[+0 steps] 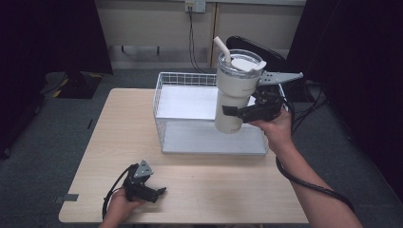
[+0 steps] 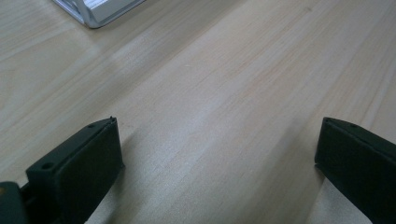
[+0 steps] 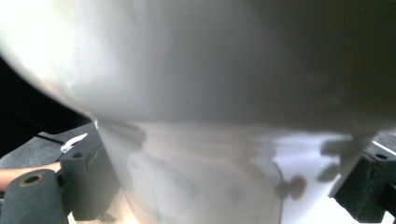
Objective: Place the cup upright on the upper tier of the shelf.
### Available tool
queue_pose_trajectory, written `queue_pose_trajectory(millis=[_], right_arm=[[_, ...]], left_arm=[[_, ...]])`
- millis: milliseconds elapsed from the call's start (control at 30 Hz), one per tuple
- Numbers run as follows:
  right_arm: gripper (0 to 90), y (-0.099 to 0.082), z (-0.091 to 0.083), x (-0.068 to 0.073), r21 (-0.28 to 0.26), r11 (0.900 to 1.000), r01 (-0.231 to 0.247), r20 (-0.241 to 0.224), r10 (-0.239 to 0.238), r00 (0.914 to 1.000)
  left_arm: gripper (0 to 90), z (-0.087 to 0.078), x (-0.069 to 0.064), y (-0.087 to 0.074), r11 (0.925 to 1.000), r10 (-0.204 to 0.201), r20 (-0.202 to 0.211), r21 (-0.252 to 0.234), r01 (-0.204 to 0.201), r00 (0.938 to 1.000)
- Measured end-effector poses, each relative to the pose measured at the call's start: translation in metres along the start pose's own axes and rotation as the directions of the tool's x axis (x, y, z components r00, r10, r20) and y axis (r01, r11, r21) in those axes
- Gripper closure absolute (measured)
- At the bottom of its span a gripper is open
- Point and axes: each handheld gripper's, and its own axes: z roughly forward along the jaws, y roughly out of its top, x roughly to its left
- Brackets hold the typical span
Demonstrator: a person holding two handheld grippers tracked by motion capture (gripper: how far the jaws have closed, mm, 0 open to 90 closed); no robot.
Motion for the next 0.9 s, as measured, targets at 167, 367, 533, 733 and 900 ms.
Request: queue_pose_trajectory(millis=[167, 367, 533, 733, 900], right_arm=[[10.4, 0.007, 0.000, -0.004, -0.017, 0.9998, -0.005, 0.017, 0.006, 0.9998], [10.5, 0.013, 0.001, -0.008, -0.016, 0.9999, 0.003, 0.047, -0.002, 0.9989], [10.4, 0.017, 0.005, -0.012, -0.018, 0.9998, 0.007, 0.069, -0.006, 0.9976], [10.4, 0.021, 0.011, -0.016, -0.011, 0.9999, 0.009, 0.091, -0.008, 0.9958], [10.5, 0.021, 0.016, -0.020, -0.014, 0.9999, -0.001, 0.100, 0.002, 0.9950]], left_arm=[[0.1, 0.000, 0.000, 0.000, 1.0000, 0.000, 0.000, 0.000, 0.000, 1.0000], [0.1, 0.000, 0.000, 0.000, 1.0000, 0.000, 0.000, 0.000, 0.000, 1.0000], [0.1, 0.000, 0.000, 0.000, 1.0000, -0.001, 0.000, 0.000, 0.001, 1.0000], [0.1, 0.000, 0.000, 0.000, 1.0000, 0.000, 0.000, 0.000, 0.000, 1.0000], [0.1, 0.000, 0.000, 0.000, 1.0000, 0.000, 0.002, 0.002, 0.000, 1.0000]])
